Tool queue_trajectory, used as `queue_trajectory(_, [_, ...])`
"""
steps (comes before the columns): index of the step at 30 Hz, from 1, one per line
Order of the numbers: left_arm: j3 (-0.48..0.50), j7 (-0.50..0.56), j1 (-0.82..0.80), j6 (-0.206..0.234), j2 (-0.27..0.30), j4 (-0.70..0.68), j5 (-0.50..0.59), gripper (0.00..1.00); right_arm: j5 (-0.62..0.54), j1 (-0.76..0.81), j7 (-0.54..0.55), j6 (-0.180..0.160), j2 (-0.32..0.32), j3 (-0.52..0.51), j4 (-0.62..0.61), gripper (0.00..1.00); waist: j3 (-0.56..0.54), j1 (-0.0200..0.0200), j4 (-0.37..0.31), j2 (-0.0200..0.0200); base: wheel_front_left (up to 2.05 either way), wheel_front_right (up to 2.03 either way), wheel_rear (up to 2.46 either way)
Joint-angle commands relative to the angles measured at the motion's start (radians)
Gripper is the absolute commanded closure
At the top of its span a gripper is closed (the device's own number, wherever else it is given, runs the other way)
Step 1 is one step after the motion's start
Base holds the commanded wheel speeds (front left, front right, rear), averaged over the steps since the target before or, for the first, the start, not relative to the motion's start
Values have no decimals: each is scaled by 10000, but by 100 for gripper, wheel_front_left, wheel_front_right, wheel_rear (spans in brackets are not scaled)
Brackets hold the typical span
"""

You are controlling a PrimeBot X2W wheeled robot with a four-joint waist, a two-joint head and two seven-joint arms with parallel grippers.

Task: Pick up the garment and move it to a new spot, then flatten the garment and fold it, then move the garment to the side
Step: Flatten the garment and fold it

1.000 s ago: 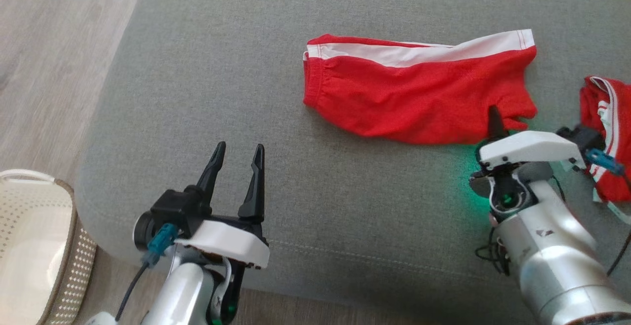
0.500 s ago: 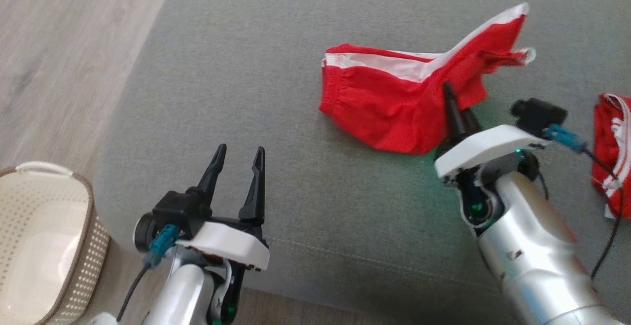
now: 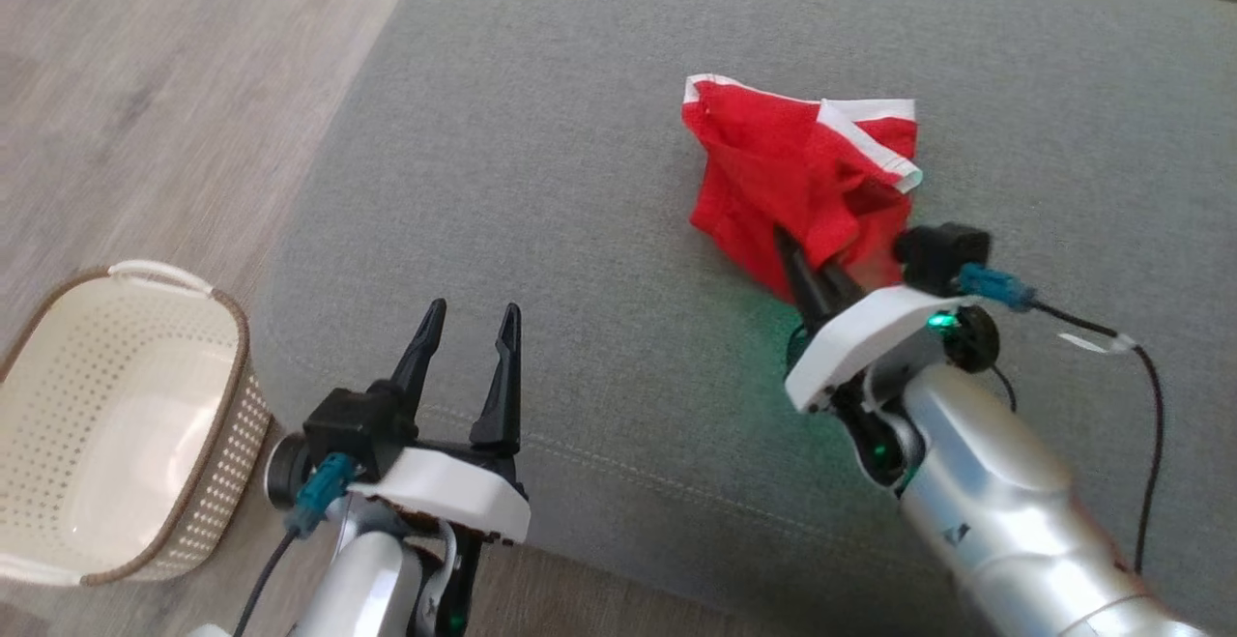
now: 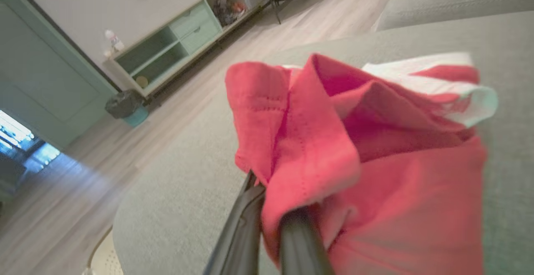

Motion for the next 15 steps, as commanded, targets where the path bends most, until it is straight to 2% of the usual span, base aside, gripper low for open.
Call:
queue_trajectory(1, [271, -53, -193, 48, 60, -305, -109, 0, -256, -562, 8, 2, 181, 552, -39, 100, 44, 0, 90, 0, 0, 0, 0])
queue_trajectory(12, [139, -53, -218, 115, 60, -364, -242, 0, -779, -1428, -57, 2, 181, 1213, 1145, 100, 213, 0, 236, 0, 0, 0, 0])
queue_trajectory(13, [120, -53, -223, 120, 60, -363, -257, 0, -843, -1503, -64, 2, 181, 1292, 1215, 92, 231, 0, 248, 0, 0, 0, 0])
queue_trajectory(14, [105, -53, -230, 124, 60, -363, -270, 0, -952, -1584, -70, 2, 181, 1386, 1290, 30, 254, 0, 259, 0, 0, 0, 0])
queue_trajectory(15, [90, -53, -240, 126, 60, -363, -283, 0, -1050, -1651, -74, 2, 181, 1499, 1356, 0, 274, 0, 274, 0, 0, 0, 0])
